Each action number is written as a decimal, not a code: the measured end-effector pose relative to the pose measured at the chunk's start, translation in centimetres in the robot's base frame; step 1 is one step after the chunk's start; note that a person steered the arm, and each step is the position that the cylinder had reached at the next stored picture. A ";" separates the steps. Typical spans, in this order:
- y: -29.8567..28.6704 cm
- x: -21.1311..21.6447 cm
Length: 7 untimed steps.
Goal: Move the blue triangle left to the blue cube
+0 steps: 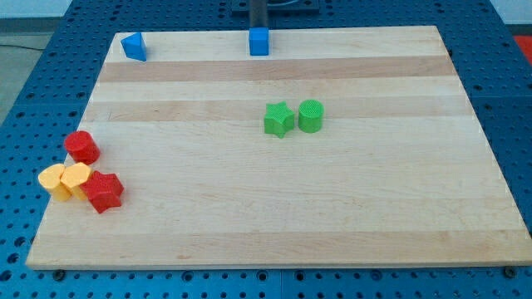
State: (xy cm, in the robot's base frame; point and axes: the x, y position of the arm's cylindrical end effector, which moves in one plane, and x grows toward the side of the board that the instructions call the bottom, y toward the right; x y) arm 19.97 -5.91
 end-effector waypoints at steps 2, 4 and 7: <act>-16.1 -0.7; -23.3 2.6; -13.9 2.3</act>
State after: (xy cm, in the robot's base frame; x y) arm 22.29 -19.80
